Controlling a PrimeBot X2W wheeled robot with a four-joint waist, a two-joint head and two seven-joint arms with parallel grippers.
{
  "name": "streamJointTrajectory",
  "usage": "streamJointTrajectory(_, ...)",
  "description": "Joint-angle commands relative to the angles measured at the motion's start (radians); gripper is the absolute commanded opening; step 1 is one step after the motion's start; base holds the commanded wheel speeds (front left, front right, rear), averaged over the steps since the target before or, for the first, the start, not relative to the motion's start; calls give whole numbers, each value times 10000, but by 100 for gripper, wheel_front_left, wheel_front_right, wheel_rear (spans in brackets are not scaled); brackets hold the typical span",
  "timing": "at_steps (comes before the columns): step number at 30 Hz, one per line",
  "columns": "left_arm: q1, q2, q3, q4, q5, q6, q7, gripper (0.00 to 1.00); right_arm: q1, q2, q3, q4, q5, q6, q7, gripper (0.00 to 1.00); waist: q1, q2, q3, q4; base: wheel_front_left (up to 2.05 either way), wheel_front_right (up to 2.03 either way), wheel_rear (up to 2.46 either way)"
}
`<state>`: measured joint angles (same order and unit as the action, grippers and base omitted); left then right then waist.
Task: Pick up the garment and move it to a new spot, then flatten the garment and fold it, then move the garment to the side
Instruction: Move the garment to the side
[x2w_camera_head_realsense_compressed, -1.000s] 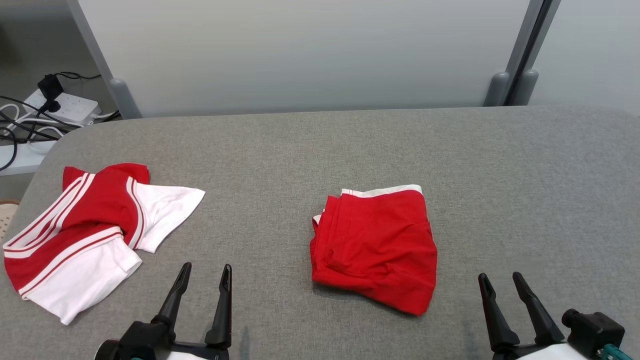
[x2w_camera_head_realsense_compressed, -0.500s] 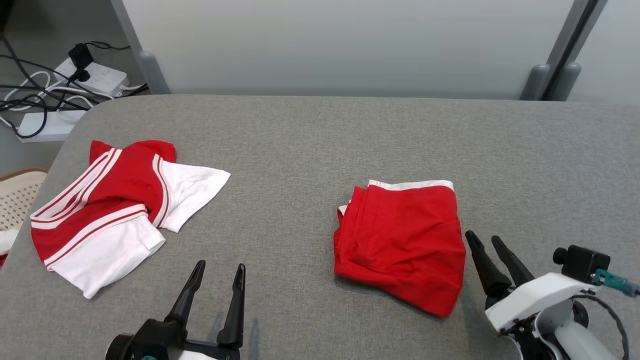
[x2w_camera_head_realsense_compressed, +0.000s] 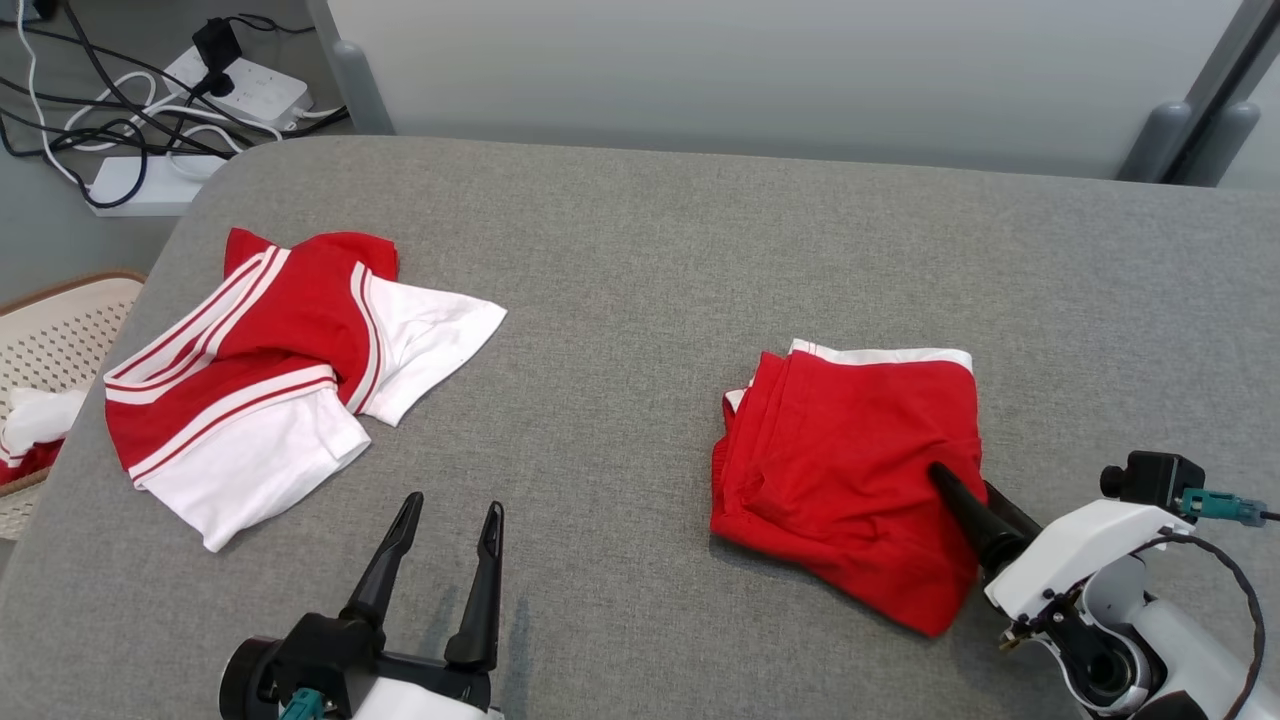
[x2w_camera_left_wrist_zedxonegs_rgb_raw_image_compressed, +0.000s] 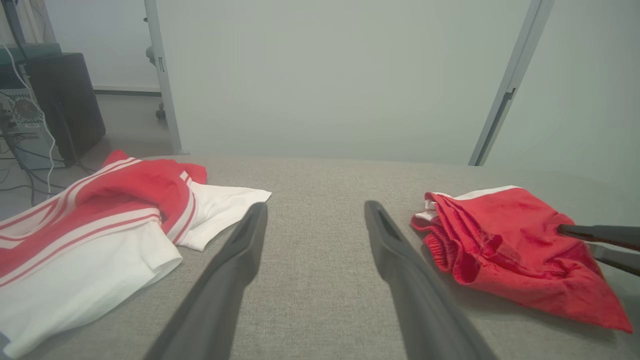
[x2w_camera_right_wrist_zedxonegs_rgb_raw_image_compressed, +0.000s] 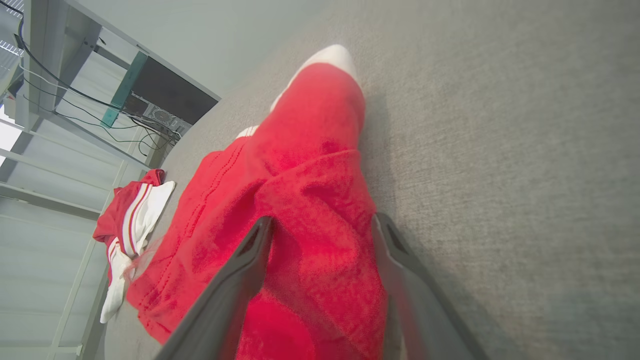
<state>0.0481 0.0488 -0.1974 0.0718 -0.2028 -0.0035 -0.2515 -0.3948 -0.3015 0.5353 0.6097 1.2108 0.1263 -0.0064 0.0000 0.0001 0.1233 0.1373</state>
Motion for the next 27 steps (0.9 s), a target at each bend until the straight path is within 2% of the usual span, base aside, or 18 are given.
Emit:
streamJointTrajectory(1,-502,14,260,-297,88,9,-103,100,-303,-177,219,-57,180,44,41,100,0,-1,69,47,0,0,0)
streamJointTrajectory(7,-597,14,203,-330,110,29,-103,100,-606,-221,708,152,737,44,104,100,0,-1,217,146,0,0,0)
streamJointTrajectory(8,-609,14,195,-329,113,31,-103,100,-639,-234,795,197,796,44,104,96,0,-1,233,161,0,0,0)
streamJointTrajectory(9,-621,14,187,-326,113,34,-103,100,-674,-252,892,214,846,44,105,45,0,-1,247,175,0,0,0)
streamJointTrajectory(11,-638,14,174,-320,109,44,-103,100,-735,-303,1063,227,921,44,34,6,0,-1,263,192,0,0,0)
streamJointTrajectory(12,-641,14,167,-316,108,49,-103,100,-768,-340,1173,205,923,44,-13,0,0,-1,268,199,0,0,0)
streamJointTrajectory(17,-638,14,155,-304,110,58,-103,100,-891,-515,1560,75,878,44,-415,0,0,-1,270,206,0,0,0)
streamJointTrajectory(27,-684,14,136,-293,190,5,-103,100,-1490,-1110,2868,-92,63,44,-1797,0,0,-1,162,31,0,0,0)
